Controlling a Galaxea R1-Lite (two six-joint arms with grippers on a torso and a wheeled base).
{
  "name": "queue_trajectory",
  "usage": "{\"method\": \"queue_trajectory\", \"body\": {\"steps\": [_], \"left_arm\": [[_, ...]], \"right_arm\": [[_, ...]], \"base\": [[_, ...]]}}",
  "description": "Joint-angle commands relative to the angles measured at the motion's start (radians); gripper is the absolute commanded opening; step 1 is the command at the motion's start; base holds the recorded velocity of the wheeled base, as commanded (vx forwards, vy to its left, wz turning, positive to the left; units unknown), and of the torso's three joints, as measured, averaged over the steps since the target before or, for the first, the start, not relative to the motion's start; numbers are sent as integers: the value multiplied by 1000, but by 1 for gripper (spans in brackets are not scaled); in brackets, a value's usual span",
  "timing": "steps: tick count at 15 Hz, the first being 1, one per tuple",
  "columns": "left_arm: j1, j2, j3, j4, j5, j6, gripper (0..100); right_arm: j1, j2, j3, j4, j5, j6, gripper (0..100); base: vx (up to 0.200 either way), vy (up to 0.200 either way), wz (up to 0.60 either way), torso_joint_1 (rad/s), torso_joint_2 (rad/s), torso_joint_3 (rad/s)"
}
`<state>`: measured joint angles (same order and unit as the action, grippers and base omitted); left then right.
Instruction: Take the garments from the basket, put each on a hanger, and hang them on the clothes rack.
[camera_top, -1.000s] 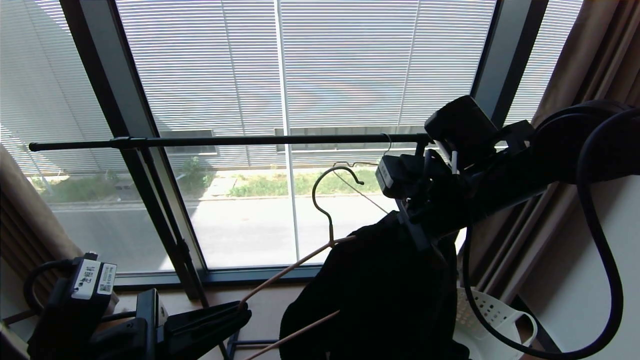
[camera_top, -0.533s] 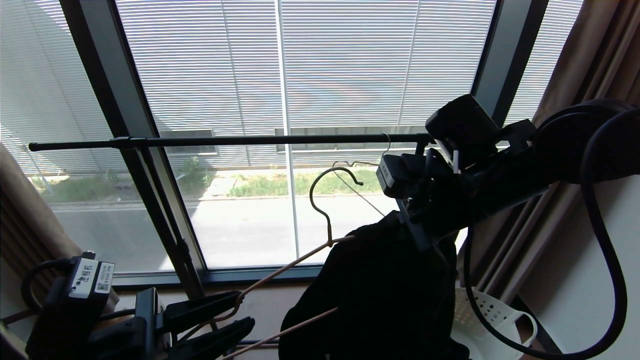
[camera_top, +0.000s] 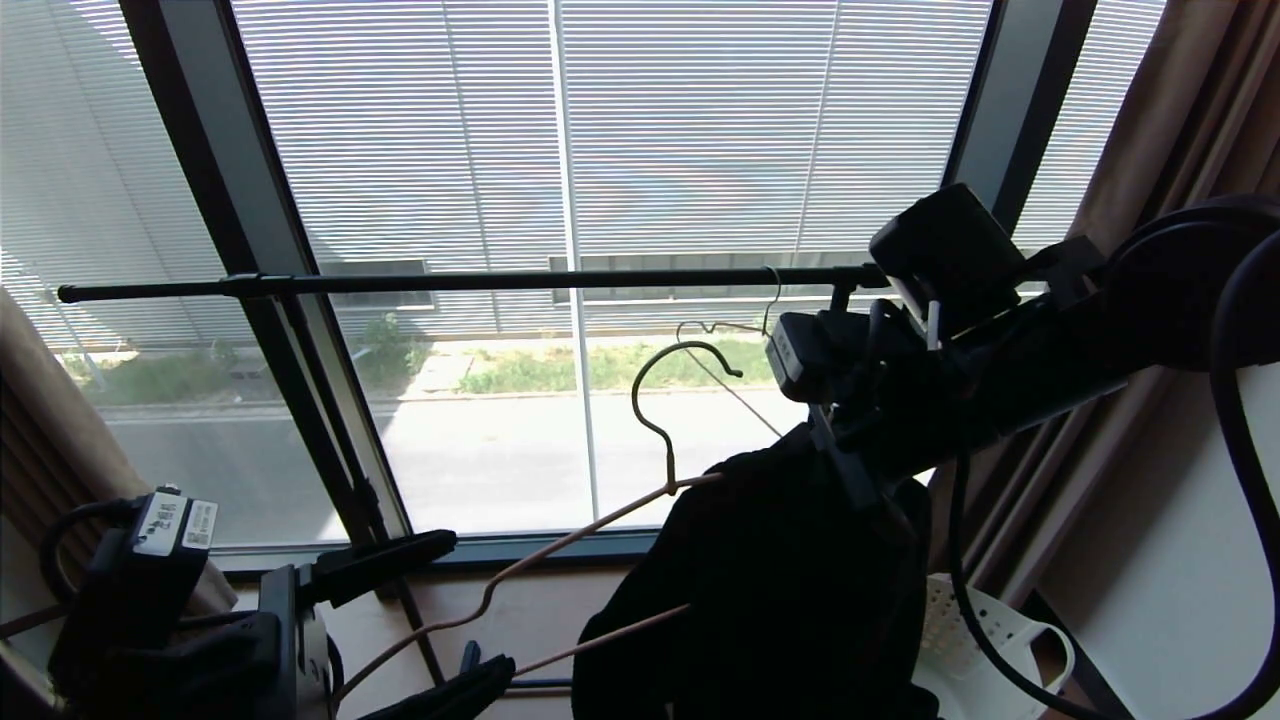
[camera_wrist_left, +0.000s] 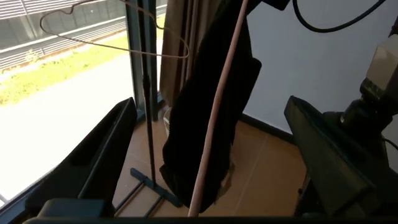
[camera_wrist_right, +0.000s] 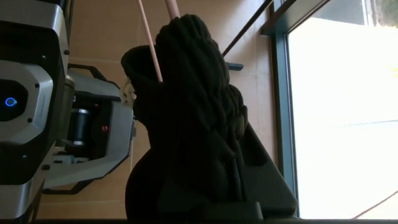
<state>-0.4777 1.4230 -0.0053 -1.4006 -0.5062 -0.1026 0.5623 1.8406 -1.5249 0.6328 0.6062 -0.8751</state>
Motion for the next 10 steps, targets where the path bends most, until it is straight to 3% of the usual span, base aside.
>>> {"method": "queue_trajectory", "body": {"steps": [1, 4, 6, 8, 10], "left_arm": [[76, -21, -44, -3, 0, -77, 100], [146, -67, -64, 5, -5, -186, 100], [183, -59, -55, 22, -3, -244, 100], [186, -59, -19, 101, -5, -378, 100], [183, -42, 5, 137, -8, -430, 100]], "right_arm": [[-4, -14, 2, -2, -40, 1, 0], [-32, -43, 3, 2, -115, 13, 0], [-47, -60, 2, 1, -115, 45, 0], [-55, -77, -1, -4, -111, 133, 0], [-55, -75, -12, -12, -112, 165, 0]], "base": [[0, 0, 0, 0, 0, 0], [0, 0, 0, 0, 0, 0], [0, 0, 0, 0, 0, 0], [0, 0, 0, 0, 0, 0], [0, 0, 0, 0, 0, 0]]}}
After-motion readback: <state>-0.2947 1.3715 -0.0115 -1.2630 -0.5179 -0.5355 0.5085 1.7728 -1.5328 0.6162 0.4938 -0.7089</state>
